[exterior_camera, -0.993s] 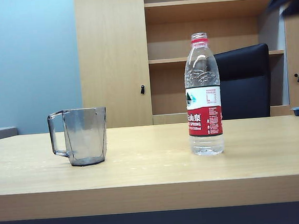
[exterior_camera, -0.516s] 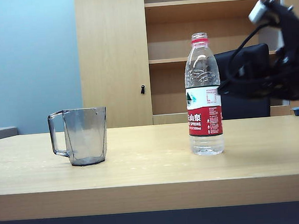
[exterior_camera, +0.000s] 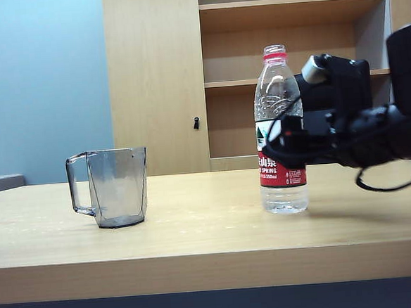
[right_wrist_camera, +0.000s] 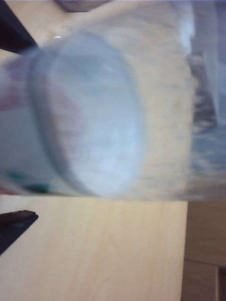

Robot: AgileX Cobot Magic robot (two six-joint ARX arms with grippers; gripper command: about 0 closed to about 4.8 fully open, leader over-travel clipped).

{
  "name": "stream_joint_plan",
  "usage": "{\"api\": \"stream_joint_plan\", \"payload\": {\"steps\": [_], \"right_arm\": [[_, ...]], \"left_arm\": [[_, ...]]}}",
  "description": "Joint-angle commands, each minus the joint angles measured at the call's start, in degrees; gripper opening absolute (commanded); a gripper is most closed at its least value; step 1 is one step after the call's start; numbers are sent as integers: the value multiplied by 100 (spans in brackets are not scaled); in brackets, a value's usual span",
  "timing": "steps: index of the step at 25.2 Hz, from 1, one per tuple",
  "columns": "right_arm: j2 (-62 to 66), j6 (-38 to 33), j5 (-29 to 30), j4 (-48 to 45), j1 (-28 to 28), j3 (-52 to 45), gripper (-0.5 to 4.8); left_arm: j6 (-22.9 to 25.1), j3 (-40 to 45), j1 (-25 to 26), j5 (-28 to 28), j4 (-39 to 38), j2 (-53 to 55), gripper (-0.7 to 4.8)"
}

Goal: Pick up the mineral water bottle on the table and pour water into the mug until it's half full.

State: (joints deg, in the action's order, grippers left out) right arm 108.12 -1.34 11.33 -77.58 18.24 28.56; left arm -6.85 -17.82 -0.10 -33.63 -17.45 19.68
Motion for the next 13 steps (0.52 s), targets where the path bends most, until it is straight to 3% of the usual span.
{"api": "stream_joint_plan", "payload": {"steps": [1,3,5,7,9,13], "right_arm": [[-20,-87,37,98,17,275,479],[-20,-151,35,308,17,420,479],[-20,-173,44,516,17,516,372],[-20,-168,177,734,17,603,328],[-22,-160,214,835,17,649,244],[-205,448,334,903,17,708,233]], "left_arm": [[48,-20,4,48,48,-4,-2],[44,-20,4,39,83,-4,-2],[44,-20,4,39,129,-4,-2],[44,-20,4,39,273,-4,-2],[44,-22,4,39,509,-4,-2],[46,-22,4,39,857,-4,-2]]}}
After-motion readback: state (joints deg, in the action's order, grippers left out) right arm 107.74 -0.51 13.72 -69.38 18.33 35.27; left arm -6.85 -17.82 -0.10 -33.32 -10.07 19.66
